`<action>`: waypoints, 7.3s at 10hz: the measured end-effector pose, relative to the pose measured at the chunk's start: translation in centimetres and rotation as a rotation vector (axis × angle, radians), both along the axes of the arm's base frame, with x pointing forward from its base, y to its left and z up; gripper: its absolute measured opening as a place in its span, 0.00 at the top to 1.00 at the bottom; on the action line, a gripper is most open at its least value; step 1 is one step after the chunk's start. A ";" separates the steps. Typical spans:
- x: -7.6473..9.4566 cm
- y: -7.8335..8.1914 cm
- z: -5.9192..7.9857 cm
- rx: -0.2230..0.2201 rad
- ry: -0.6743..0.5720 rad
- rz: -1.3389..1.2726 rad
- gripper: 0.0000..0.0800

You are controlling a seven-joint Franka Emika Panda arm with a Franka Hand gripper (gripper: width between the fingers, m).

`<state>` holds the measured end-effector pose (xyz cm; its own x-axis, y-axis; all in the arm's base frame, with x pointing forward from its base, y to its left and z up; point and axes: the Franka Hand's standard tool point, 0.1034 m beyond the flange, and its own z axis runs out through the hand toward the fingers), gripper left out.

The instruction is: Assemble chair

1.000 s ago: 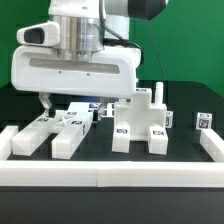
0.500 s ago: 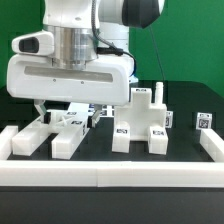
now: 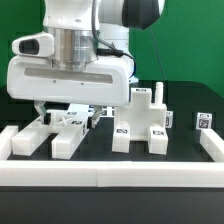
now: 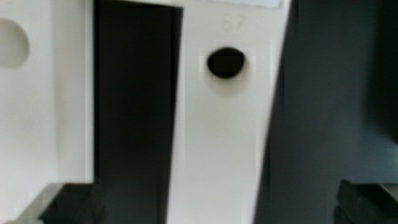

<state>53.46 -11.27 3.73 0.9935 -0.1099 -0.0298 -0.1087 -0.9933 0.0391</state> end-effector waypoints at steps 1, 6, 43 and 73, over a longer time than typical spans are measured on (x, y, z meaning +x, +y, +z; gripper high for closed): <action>0.0 -0.2 -0.4 0.001 0.006 -0.009 0.19; 0.2 0.1 -0.9 0.005 0.017 -0.007 0.19; 1.3 4.1 9.6 0.091 -0.024 -0.086 0.64; -1.4 15.8 8.4 0.088 -0.037 -0.067 0.64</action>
Offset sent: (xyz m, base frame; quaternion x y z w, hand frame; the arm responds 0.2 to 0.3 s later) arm 0.0108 0.0128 -0.0032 0.0629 -0.0052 0.0155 0.9979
